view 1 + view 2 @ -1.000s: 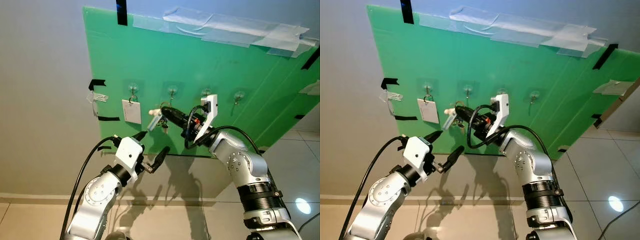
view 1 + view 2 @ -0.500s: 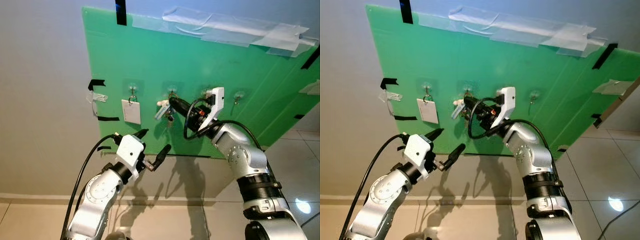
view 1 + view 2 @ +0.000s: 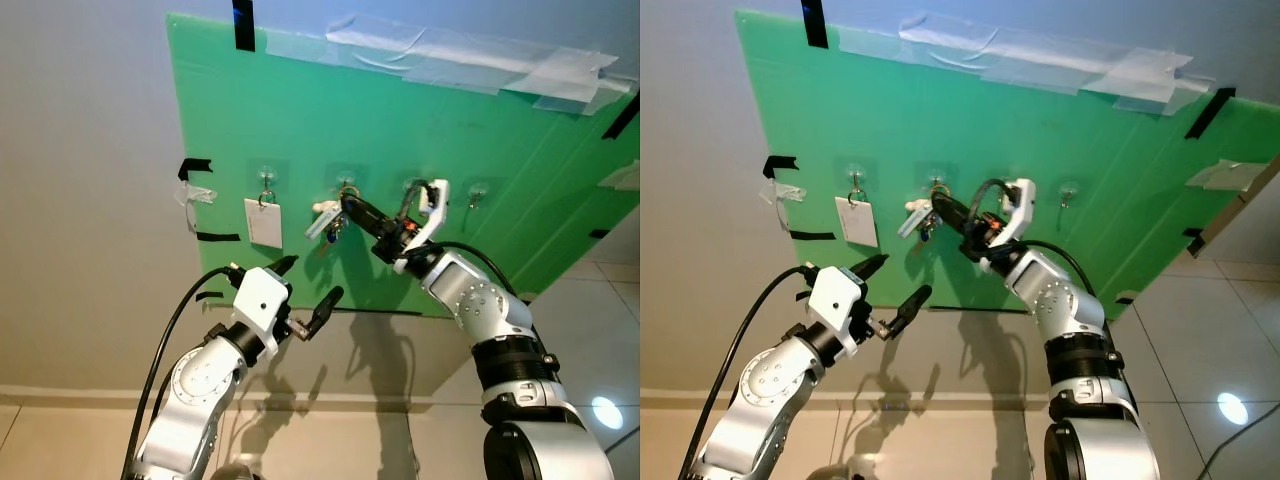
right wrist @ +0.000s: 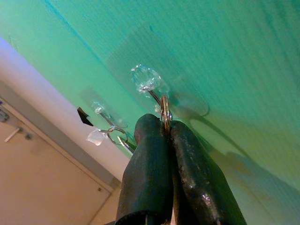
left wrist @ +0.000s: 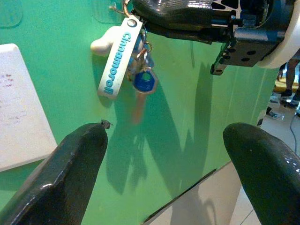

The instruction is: Hang keys on a hook

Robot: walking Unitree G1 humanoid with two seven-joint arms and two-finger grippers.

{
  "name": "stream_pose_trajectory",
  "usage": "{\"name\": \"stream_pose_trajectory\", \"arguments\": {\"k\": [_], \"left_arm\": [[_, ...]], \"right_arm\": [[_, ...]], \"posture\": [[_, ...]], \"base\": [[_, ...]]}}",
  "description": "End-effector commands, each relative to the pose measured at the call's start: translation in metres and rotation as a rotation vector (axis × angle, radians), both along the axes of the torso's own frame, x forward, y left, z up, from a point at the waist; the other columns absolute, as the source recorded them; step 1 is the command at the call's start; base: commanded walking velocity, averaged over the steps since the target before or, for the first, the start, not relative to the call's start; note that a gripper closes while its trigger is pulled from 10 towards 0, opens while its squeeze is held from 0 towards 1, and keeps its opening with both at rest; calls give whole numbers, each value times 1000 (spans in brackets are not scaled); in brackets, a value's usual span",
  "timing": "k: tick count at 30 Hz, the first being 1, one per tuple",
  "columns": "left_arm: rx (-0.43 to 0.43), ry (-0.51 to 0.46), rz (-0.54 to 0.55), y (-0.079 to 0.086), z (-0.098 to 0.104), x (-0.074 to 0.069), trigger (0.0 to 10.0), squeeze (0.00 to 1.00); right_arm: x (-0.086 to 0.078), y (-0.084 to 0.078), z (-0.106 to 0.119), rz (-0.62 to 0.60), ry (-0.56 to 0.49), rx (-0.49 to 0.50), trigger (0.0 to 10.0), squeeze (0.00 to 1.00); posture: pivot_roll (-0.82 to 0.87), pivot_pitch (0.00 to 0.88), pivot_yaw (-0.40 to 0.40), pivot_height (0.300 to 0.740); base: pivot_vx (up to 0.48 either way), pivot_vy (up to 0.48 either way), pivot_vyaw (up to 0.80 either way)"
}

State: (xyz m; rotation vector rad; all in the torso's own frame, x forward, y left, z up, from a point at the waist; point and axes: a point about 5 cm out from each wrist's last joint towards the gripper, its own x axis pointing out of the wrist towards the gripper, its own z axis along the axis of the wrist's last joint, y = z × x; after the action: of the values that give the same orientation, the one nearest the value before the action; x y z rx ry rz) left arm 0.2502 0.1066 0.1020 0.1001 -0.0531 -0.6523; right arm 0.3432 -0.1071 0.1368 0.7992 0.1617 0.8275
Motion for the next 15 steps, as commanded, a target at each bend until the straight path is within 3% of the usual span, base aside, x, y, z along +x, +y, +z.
{"name": "stream_pose_trajectory", "arguments": {"k": [1,10,15], "left_arm": [[-5,-16,-16,-4,3,1,10000,0],[-5,-20,-14,-5,5,1,10000,0],[-6,-18,-14,-6,5,1,10000,0]], "right_arm": [[2,-6,1,-19,21,20,0,0],[-7,1,2,45,0,3,0,0],[-10,4,-6,67,38,8,0,0]], "posture": [[176,5,-102,740],[179,2,-103,740],[180,0,-104,740]], "base": [[0,0,0],[0,0,0],[0,0,0]]}}
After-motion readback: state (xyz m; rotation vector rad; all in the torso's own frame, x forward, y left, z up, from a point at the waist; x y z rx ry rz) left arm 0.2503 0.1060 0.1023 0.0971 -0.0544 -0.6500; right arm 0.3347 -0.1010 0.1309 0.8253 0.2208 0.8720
